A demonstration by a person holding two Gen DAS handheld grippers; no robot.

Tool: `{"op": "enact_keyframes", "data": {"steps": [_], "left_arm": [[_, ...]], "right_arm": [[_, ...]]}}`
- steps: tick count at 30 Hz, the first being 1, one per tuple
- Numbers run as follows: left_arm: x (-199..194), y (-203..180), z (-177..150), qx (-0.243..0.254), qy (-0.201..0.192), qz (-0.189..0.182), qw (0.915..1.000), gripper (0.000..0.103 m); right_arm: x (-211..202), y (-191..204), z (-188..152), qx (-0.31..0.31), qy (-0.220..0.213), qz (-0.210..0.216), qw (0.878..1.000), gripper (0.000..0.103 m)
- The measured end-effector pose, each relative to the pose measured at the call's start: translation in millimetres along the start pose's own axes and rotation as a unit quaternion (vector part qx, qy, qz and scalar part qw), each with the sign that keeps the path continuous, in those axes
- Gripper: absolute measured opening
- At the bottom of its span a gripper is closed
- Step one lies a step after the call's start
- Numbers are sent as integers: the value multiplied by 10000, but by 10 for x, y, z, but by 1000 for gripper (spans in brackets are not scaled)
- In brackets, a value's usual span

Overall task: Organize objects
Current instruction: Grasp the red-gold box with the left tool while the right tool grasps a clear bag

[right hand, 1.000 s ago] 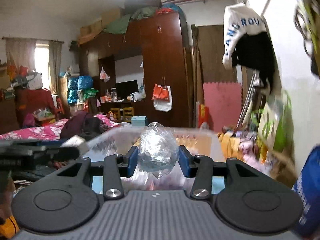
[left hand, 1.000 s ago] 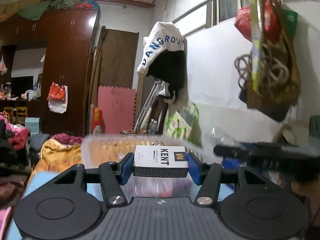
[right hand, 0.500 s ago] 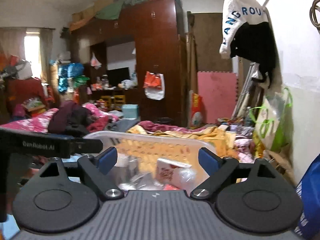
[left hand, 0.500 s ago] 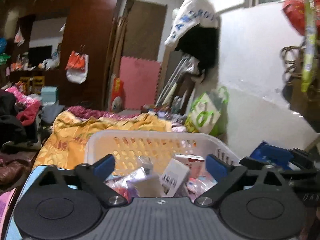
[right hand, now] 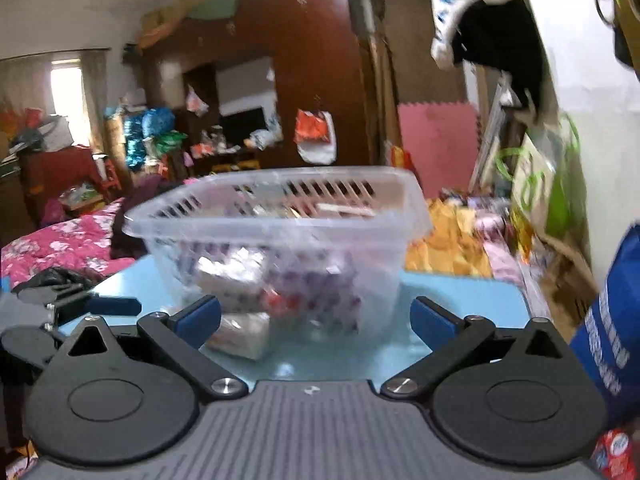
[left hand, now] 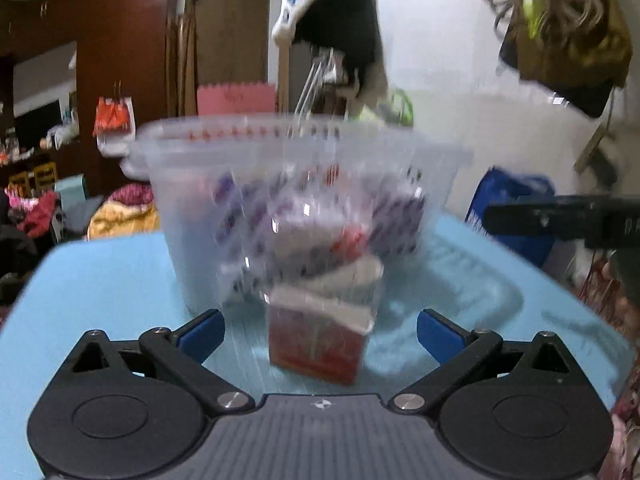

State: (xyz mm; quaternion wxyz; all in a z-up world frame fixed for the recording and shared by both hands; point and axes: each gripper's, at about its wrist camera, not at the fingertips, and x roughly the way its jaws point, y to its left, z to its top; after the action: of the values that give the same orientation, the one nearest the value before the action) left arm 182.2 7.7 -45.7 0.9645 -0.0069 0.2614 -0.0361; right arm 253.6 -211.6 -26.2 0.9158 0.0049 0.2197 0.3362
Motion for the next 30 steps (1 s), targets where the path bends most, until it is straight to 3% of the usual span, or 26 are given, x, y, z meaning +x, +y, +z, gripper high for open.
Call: {"op": "enact_keyframes", "data": {"steps": [1,3,5,6,12,16,28,30], "left_arm": [[41,6,-22,-33,84,67,9999,102],[115,49,-25,-140,240,85,9996,90],[155,120,-30,-330,387,-72,9987,70],[149,140,-45,-391,414,-116,9983,65],[-57,192,-98,-162,195,298,9992,65],[-174,373,-135,-289,126,425,9986,65],[-211,787,-159,-724,198,488,9960,66],[-184,782,-155,-700,247,450,9962,71]], "right_arm": [[50,-5,-27,63,64,20,10000,103],[160,36,-71,89,188,14,9998,103],[249,92,-112,105,290,6,9995,103],[289,119,-140,140,332,40,9993,103],[416,249,-317,269,505,120,9983,103],[530,404,-342,152,674,101,9976,103],[760,657,-331,-1,1086,27,9941,103],[715,680,-343,-47,1036,85,9946,98]]}}
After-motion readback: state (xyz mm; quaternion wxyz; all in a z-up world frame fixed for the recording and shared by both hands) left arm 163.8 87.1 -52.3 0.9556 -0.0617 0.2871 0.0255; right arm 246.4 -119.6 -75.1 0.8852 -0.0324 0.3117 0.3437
